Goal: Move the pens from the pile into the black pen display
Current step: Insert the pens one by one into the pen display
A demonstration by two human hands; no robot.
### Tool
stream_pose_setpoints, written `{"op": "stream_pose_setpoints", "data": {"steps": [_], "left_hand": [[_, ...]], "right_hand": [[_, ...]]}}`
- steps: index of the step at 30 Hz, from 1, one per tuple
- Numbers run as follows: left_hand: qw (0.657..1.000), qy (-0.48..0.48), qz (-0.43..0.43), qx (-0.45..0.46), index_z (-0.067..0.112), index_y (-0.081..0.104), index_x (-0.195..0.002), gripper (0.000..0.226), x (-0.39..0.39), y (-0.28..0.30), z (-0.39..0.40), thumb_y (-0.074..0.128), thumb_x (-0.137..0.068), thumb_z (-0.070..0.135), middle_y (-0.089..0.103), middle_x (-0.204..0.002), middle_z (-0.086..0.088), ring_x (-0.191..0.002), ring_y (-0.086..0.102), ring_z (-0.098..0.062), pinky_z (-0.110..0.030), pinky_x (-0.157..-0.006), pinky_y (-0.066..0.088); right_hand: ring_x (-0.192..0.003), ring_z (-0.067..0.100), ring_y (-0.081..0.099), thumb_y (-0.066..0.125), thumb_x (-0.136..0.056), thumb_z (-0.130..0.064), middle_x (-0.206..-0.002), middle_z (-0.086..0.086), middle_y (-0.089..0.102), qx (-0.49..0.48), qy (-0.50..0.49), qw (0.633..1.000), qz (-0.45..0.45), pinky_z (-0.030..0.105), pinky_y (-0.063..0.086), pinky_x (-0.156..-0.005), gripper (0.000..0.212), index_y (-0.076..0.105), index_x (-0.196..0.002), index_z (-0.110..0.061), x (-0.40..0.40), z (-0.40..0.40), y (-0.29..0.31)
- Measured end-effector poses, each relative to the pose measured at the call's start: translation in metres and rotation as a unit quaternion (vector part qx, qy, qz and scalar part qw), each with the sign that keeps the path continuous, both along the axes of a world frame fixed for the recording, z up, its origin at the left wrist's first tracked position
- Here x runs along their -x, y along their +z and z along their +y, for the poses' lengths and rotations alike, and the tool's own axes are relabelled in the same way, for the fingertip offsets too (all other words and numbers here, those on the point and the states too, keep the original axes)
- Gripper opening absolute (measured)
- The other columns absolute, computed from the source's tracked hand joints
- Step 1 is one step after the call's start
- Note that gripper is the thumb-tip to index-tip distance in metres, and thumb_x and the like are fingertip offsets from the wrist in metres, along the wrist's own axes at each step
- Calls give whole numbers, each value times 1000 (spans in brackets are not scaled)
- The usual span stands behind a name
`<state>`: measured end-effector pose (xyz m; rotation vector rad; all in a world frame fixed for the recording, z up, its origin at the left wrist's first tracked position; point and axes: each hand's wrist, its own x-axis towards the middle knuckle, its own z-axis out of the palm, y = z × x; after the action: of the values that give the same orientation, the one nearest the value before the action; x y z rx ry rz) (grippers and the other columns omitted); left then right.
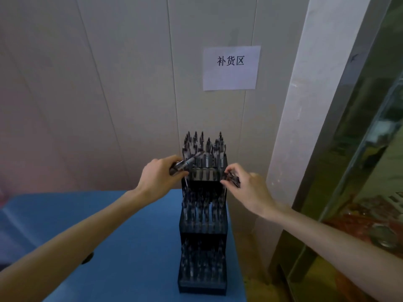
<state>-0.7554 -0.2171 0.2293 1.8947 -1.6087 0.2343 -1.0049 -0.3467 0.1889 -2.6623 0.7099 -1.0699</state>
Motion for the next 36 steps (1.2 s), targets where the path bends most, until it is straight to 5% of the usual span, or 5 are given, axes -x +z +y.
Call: {"op": "stream_pose_setpoints", "data": {"steps": [11,18,24,30,36], "left_hand": [[999,16,4,-40,22,70,-107,20,14,-21,-9,72,-94,37,55,-57,14,-48,50,-5,-25,-47,39],[995,64,50,-57,32,47,-65,39,21,-20,-13,76,-89,42,47,-53,8,-47,44,-11,-26,-47,30],[989,81,111,-53,16,52,-63,45,21,-21,-12,79,-85,45,52,-54,-2,-48,43,-18,-26,-49,32],[993,64,95,-43,33,49,-63,38,30,-24,-8,76,-88,43,48,-51,9,-46,44,-11,-25,-49,32],[995,56,43,-77,28,55,-64,37,27,-9,-13,77,-87,45,52,-52,5,-48,51,-17,-28,-49,45]], "right_hand": [[-48,-7,47,72,-93,-35,-72,-13,60,8,34,999,5,10,37,-43,32,59,-113,-15,-1,-18,-10],[-57,10,63,65,-96,-42,-80,-5,71,23,16,998,61,30,56,-53,31,57,-115,-20,-14,-18,-20],[-55,14,64,61,-99,-45,-74,-2,71,55,-5,995,79,33,56,-52,32,62,-113,-17,-16,-14,-25],[-57,7,62,55,-103,-40,-75,-6,70,80,2,996,-32,30,53,-49,32,74,-106,-15,-10,-18,-31],[-60,6,50,58,-102,-40,-74,-8,58,-95,-23,979,-177,18,34,-54,33,78,-102,-14,-8,-13,-14]]}}
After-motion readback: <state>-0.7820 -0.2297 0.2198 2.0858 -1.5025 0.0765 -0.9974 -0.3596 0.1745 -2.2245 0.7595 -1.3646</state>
